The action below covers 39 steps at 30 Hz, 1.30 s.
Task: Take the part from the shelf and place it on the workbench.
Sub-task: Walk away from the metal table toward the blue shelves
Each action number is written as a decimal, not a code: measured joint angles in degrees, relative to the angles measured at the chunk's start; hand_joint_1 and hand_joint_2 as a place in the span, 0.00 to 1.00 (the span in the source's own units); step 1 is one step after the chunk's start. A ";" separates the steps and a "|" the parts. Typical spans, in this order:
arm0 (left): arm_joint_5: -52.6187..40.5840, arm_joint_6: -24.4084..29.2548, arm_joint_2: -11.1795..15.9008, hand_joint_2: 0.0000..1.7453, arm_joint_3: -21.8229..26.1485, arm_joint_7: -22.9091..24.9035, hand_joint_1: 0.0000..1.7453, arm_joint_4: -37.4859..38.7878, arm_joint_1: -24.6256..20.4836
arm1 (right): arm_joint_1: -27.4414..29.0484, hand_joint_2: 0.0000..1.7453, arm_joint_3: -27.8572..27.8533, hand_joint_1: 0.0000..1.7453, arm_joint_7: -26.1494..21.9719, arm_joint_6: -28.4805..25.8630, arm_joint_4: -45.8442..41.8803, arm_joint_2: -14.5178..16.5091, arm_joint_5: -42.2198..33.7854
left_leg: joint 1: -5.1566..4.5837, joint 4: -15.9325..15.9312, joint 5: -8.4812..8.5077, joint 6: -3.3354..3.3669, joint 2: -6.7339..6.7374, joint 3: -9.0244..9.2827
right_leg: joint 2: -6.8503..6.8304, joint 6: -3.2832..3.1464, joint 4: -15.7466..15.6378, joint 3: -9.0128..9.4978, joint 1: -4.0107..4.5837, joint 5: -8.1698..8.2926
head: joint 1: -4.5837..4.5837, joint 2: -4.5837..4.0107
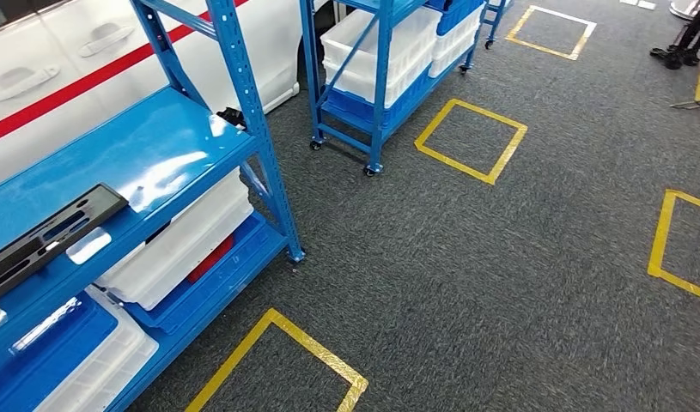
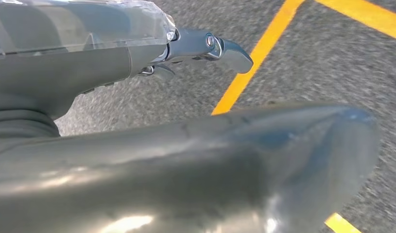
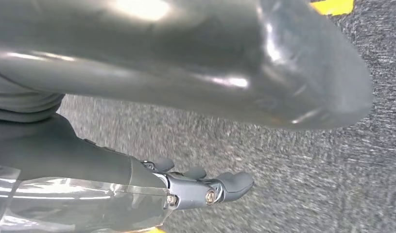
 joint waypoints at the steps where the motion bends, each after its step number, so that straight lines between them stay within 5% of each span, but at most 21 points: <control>1: 0.03 -0.01 0.02 0.00 0.07 -0.01 0.00 0.00 0.09 | -0.01 0.00 0.00 0.00 0.01 0.13 0.00 0.01 0.02 | 0.01 -0.34 0.56 0.04 0.18 0.47 | -0.77 0.00 0.01 -0.01 0.11 -0.02 | 0.00 0.00; 5: 0.19 -0.10 0.36 0.00 0.39 -0.02 0.00 0.00 0.02 | -0.15 0.00 0.01 0.00 0.02 0.57 0.00 0.21 0.25 | -0.48 -14.74 6.07 1.14 3.82 8.90 | -3.47 0.50 0.17 0.46 0.59 -0.33 | 0.00 0.00; 6: 0.23 -0.10 0.49 0.00 0.43 -0.03 0.00 0.00 -0.05 | -0.23 0.00 0.01 0.00 0.04 0.60 0.00 0.28 0.38 | -0.70 -16.61 6.42 1.52 4.55 9.83 | -4.06 0.77 0.22 0.57 0.68 -0.43 | 0.01 0.00; 8: 0.29 -0.09 0.74 0.00 0.51 -0.08 0.00 0.00 0.02 | -0.52 0.00 0.04 0.00 0.10 0.63 0.00 0.42 0.64 | -0.89 -17.19 6.55 2.11 3.86 9.70 | -5.12 1.34 0.20 0.76 0.67 -0.52 | 0.02 0.00; 9: 0.30 -0.09 0.84 0.00 0.55 -0.10 0.00 0.00 0.15 | -0.68 0.00 0.07 0.00 0.17 0.64 0.00 0.46 0.74 | -0.79 -17.41 6.79 2.38 3.25 9.74 | -4.81 1.71 0.40 0.81 0.54 -0.75 | 0.02 0.00; 11: 0.31 -0.10 0.95 0.00 0.64 -0.14 0.00 0.00 0.21 | -0.69 0.00 0.12 0.00 0.32 0.65 0.01 0.55 0.86 | -0.51 -17.90 7.36 3.02 2.10 9.82 | -2.06 2.33 3.02 -0.21 0.28 -2.78 | 0.02 0.00; 13: 0.28 -0.10 0.96 0.00 0.78 -0.16 0.00 0.00 0.02 | -0.43 0.00 0.14 0.00 0.51 0.65 0.02 0.61 1.00 | -0.44 -18.02 7.71 3.39 0.90 9.64 | 1.11 2.67 9.97 -3.47 -0.01 -6.69 | 0.02 0.00; 15: 0.20 -0.12 0.96 0.00 0.89 -0.17 0.00 0.00 -0.09 | -0.24 0.00 0.16 0.00 0.62 0.66 0.02 0.63 1.09 | -0.46 -17.93 7.82 3.45 -0.57 9.43 | 1.93 2.85 16.18 -6.61 -0.22 -8.72 | 0.02 0.00; 17: 0.11 -0.16 0.96 0.00 0.93 -0.17 0.00 0.00 0.02 | -0.19 0.00 0.21 0.00 0.61 0.66 0.02 0.61 1.20 | -0.39 -17.70 7.79 3.29 -2.19 9.41 | 2.22 2.98 14.52 -6.18 -0.57 -6.14 | 0.02 0.00; 20: -0.03 -0.24 0.95 0.00 0.98 -0.17 0.00 0.00 -0.03 | -0.08 0.00 0.31 0.00 0.55 0.67 0.02 0.55 1.39 | -0.32 -16.97 7.50 2.50 -4.50 9.06 | 5.77 3.06 3.91 -1.75 -1.31 -0.56 | 0.02 0.00; 22: -0.16 -0.27 0.94 0.00 1.09 -0.19 0.00 0.00 -0.13 | -0.04 0.00 0.34 0.00 0.53 0.67 0.02 0.55 1.48 | -0.25 -16.69 7.52 1.67 -5.81 8.50 | 7.25 2.80 1.72 -0.99 -1.25 -0.27 | 0.02 0.00; 24: -0.25 -0.27 0.91 0.00 1.26 -0.20 0.00 0.00 0.03 | -0.12 0.00 0.38 0.00 0.53 0.66 0.02 0.55 1.56 | 0.04 -16.81 7.69 0.86 -6.80 8.18 | 5.88 2.03 1.38 -0.88 -0.99 -0.09 | 0.02 0.00; 26: -0.28 -0.27 0.87 0.00 1.39 -0.20 0.00 0.00 0.22 | -0.15 0.00 0.42 0.00 0.54 0.67 0.02 0.55 1.67 | 0.14 -14.90 6.40 0.40 -4.58 7.21 | 4.39 1.01 0.86 -0.64 -0.92 0.17 | 0.01 0.00; 28: -0.28 -0.25 0.87 0.00 1.50 -0.19 0.00 0.00 0.06 | -0.03 0.00 0.44 0.00 0.55 0.67 0.01 0.54 1.75 | 0.10 -8.58 2.91 0.17 -1.10 4.28 | 2.73 0.33 0.61 -0.57 -0.62 0.19 | -0.01 0.00; 30: -0.29 -0.24 0.87 0.00 1.65 -0.19 0.00 0.00 -0.12 | 0.10 0.00 0.46 0.00 0.57 0.67 0.00 0.54 1.77 | 0.12 -1.26 -0.10 -0.03 -0.01 0.87 | 0.95 0.09 0.62 -0.60 -0.18 0.08 | 0.00 0.00; 31: -0.30 -0.25 0.86 0.00 1.73 -0.17 0.00 0.00 -0.06 | 0.10 0.00 0.47 0.00 0.58 0.68 0.00 0.54 1.78 | 0.14 0.37 -0.32 -0.03 0.18 0.21 | 0.04 0.03 0.63 -0.59 0.00 0.02 | 0.00 0.00; 32: -0.32 -0.25 0.86 0.00 1.78 -0.14 0.00 0.00 0.06 | 0.07 0.00 0.49 0.00 0.59 0.73 0.00 0.55 1.80 | 0.11 -1.00 0.79 0.08 0.35 1.06 | -0.70 0.03 0.63 -0.52 0.13 -0.03 | 0.00 0.00; 36: -0.37 -0.20 0.91 0.00 1.87 -0.10 0.00 0.00 0.06 | -0.03 0.00 0.66 0.00 0.61 0.99 0.02 0.61 1.94 | -0.69 -15.57 6.36 1.56 3.56 8.86 | -3.37 0.70 0.71 0.07 0.50 -0.46 | 0.01 0.00; 39: -0.32 -0.23 0.96 0.00 1.91 -0.13 0.00 0.00 0.27 | -0.36 0.00 0.85 0.00 0.61 1.07 0.01 0.64 2.06 | -1.08 -16.74 6.59 2.53 2.81 9.10 | -4.61 1.59 0.61 0.43 0.50 -0.60 | 0.01 0.00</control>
